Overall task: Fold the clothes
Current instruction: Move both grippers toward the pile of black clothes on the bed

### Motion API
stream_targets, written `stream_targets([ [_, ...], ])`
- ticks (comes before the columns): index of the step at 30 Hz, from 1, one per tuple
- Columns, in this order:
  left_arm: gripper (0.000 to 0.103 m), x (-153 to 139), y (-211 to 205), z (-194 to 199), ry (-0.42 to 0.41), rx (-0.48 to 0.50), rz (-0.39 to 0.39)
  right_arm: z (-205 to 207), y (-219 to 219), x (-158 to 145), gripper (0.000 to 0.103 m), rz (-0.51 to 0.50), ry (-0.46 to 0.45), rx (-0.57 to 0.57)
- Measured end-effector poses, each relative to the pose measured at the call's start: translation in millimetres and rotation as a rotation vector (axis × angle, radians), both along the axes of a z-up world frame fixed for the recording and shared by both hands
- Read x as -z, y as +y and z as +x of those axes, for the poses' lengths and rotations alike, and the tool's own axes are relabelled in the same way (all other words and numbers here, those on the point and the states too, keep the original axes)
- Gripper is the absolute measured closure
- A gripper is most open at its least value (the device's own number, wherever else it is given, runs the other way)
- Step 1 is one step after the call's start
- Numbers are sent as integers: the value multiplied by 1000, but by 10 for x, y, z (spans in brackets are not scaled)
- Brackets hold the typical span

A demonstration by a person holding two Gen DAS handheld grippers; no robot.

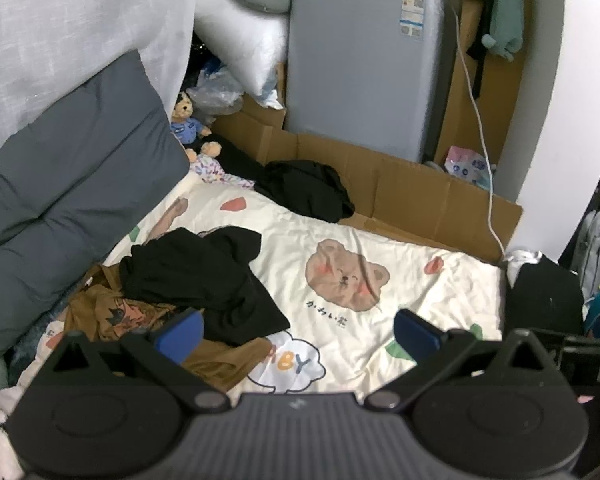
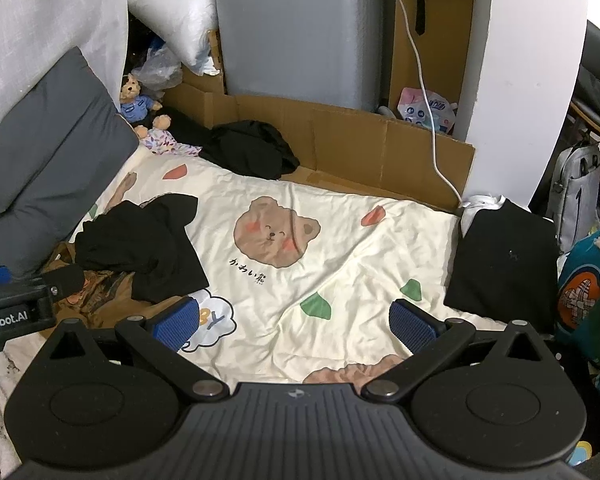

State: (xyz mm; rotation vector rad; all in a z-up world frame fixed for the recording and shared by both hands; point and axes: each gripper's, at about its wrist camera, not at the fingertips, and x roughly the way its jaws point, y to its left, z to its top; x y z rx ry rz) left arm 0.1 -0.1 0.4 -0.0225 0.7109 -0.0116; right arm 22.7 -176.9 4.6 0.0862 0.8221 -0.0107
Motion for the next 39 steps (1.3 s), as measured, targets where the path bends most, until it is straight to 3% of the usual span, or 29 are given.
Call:
stream_targets([
  [10, 0, -31, -5, 21, -7, 34, 35, -5, -2, 11, 0, 8, 0, -11],
  [20, 0, -104, 147, -64, -20, 111, -55, -16, -22, -75, 0, 51, -62, -57],
  [25, 1, -130, 456, -122, -100, 168, -150, 1, -7, -61, 0, 58, -54, -51],
  [39, 5, -74, 855, -94, -112, 97, -77, 86, 142, -63, 0, 73, -47, -90],
])
